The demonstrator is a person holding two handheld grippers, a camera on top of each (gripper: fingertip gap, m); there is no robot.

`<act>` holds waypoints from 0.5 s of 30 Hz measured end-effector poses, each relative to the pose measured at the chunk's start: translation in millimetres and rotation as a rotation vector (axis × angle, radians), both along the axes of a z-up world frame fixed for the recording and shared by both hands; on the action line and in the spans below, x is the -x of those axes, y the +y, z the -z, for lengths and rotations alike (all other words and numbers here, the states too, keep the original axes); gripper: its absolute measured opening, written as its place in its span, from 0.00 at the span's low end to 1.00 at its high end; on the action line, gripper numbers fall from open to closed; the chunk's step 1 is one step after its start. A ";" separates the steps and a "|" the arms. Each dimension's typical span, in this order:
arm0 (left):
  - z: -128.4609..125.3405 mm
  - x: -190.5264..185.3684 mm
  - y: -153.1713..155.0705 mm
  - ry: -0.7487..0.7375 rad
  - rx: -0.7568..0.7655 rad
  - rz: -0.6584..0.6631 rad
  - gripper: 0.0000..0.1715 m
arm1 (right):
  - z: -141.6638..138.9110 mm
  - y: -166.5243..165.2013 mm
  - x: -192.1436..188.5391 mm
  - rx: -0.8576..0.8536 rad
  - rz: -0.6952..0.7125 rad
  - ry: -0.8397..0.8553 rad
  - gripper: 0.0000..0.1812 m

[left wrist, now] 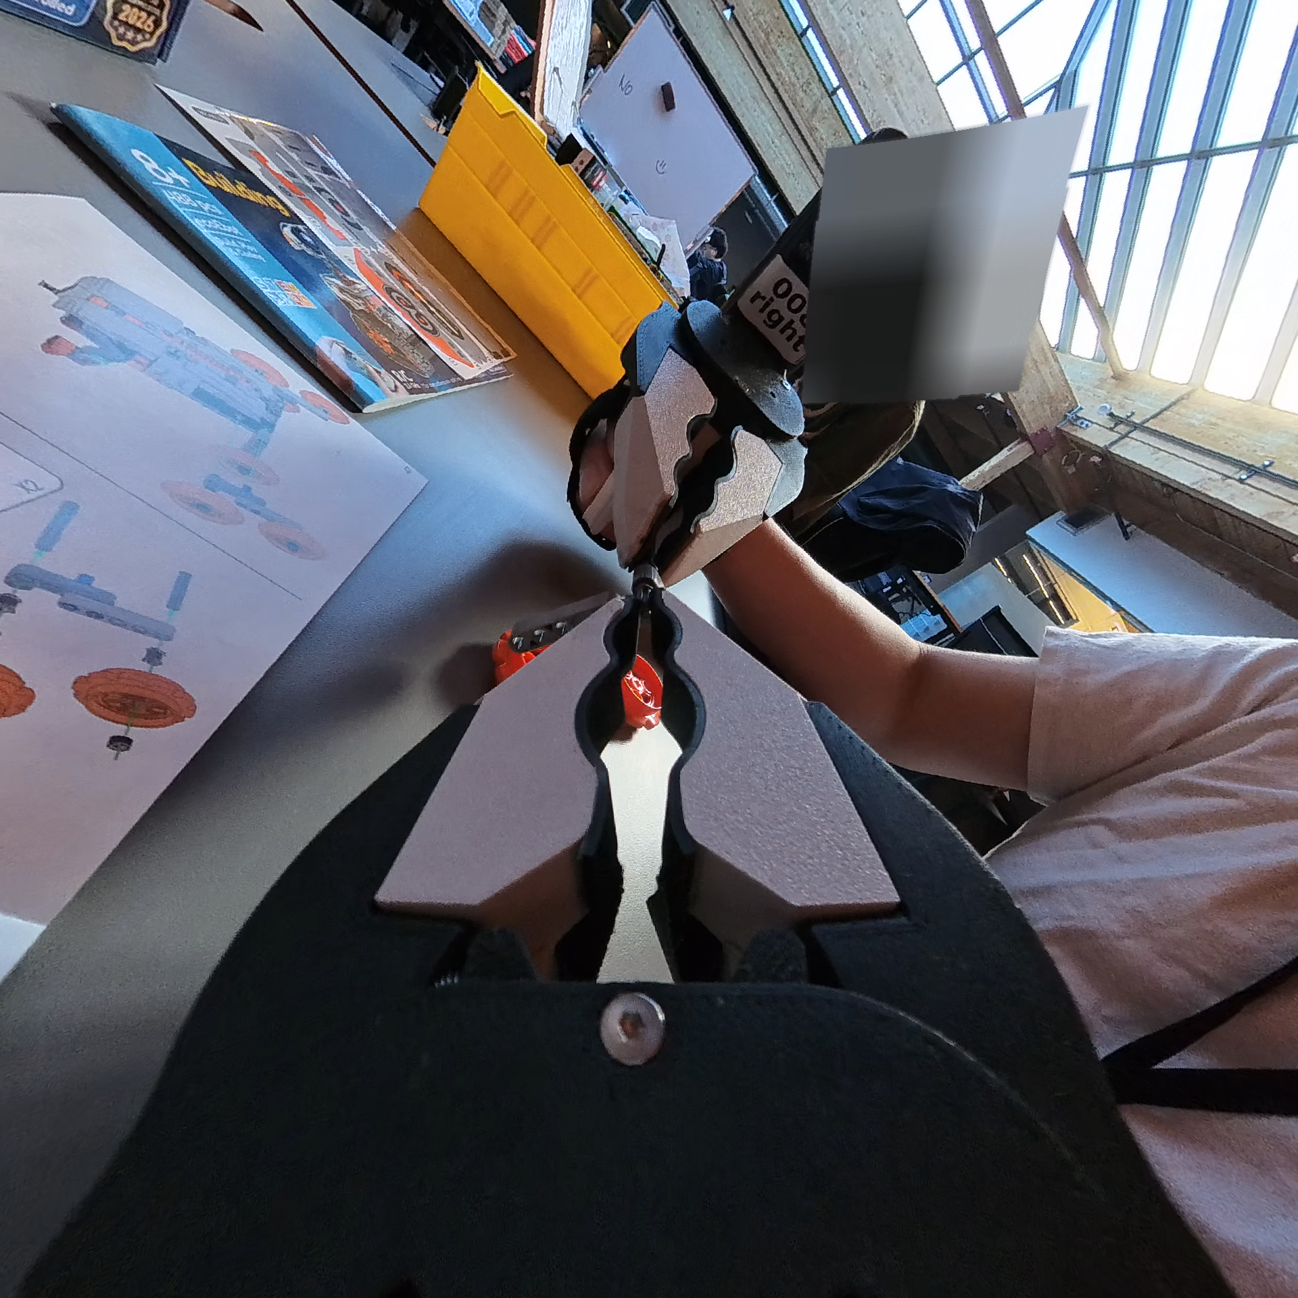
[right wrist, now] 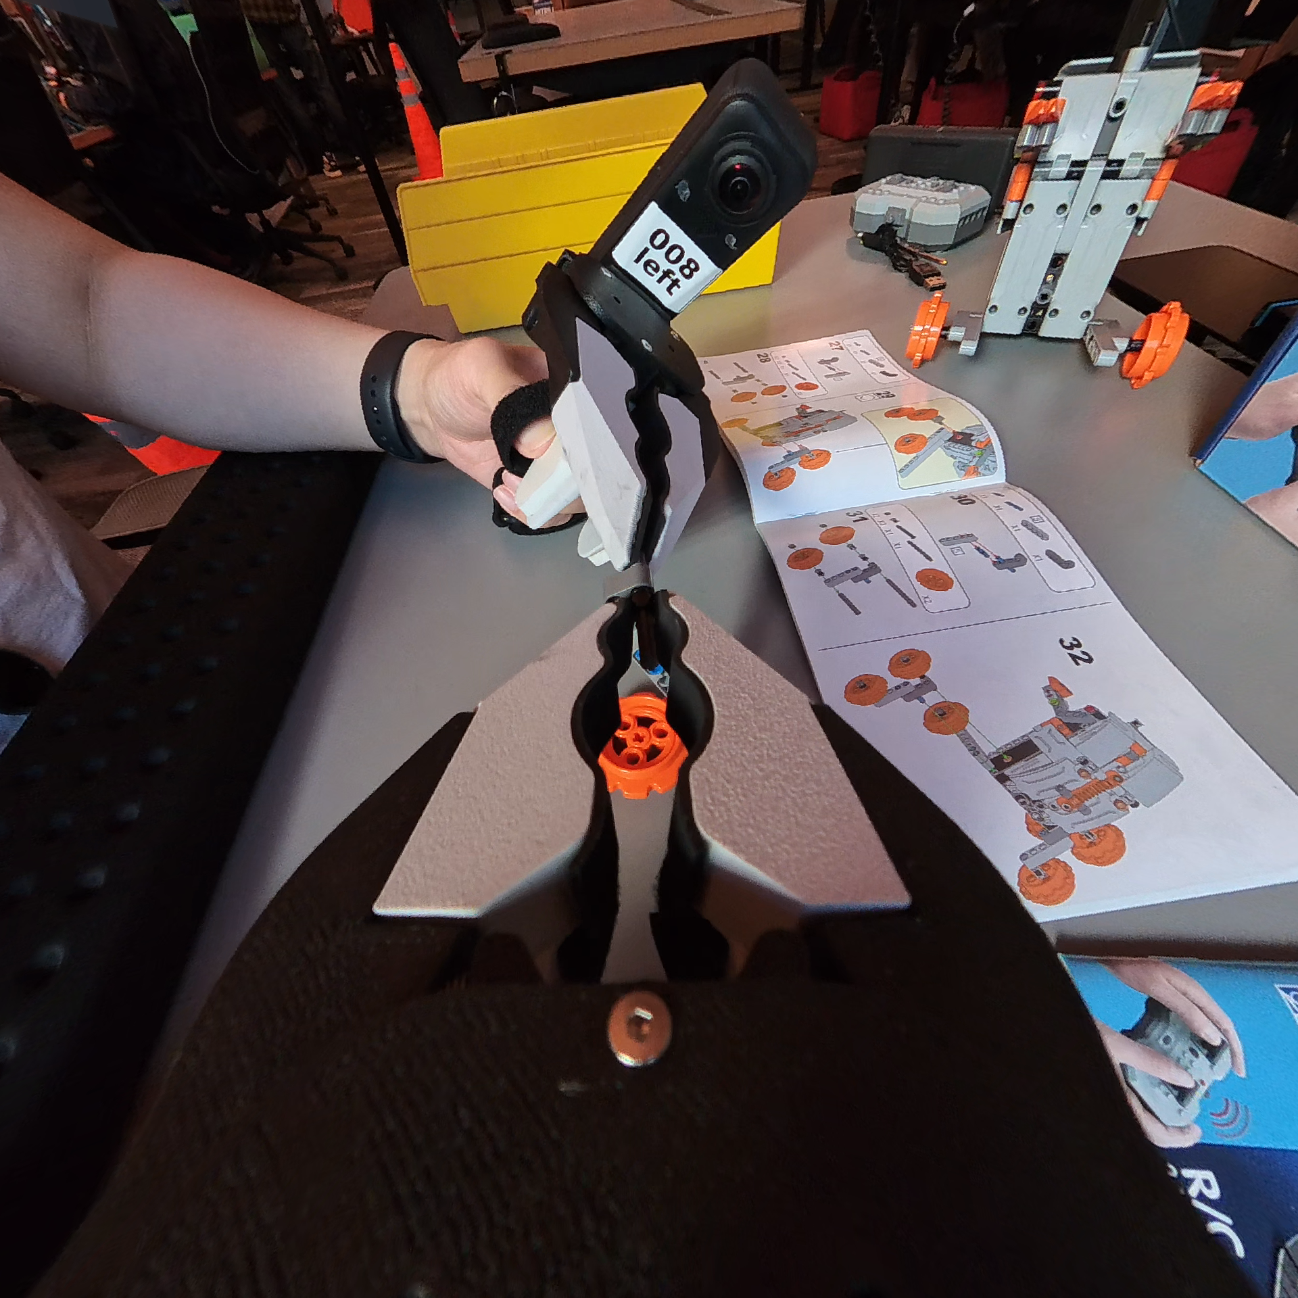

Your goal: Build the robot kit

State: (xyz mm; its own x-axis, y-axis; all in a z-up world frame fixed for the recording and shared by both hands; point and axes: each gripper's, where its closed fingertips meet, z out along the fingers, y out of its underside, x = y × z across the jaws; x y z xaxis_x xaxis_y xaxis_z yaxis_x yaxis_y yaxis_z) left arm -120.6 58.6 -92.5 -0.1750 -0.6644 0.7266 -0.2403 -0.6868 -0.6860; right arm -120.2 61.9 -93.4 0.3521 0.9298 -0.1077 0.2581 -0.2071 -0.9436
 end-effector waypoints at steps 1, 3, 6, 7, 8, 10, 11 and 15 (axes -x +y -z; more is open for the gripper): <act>0.2 0.0 -0.1 0.001 -0.002 0.000 0.00 | 0.2 -0.1 0.1 0.002 -0.001 0.001 0.02; 0.6 -0.1 0.1 0.003 0.000 -0.001 0.00 | 1.0 0.1 0.1 0.004 0.000 -0.002 0.02; 1.3 -0.1 0.2 0.008 0.001 -0.001 0.00 | 2.2 0.1 0.4 0.008 0.000 -0.006 0.02; 1.5 -0.1 0.1 0.009 0.003 0.000 0.00 | 2.7 0.2 0.6 0.008 -0.001 -0.007 0.02; 1.4 0.0 0.2 0.009 0.003 0.000 0.00 | 2.9 0.0 0.9 0.011 -0.002 -0.006 0.02; 2.0 -0.1 -0.2 0.013 0.002 0.001 0.00 | 4.3 -0.1 1.0 0.011 -0.003 -0.014 0.02; 2.2 -0.1 -0.1 0.014 0.003 0.001 0.00 | 4.6 -0.2 1.2 0.012 -0.003 -0.014 0.02; 2.7 -0.3 -0.6 0.017 0.002 0.004 0.00 | 6.0 -0.5 1.8 0.016 -0.006 -0.018 0.02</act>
State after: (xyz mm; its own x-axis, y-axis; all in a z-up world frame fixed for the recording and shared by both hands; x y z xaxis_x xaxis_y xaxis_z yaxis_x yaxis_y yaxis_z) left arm -120.2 58.0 -95.1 -0.1649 -0.6620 0.7311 -0.2546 -0.6876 -0.6800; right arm -121.9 61.4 -99.3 0.3487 0.9300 -0.1163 0.2763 -0.2206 -0.9354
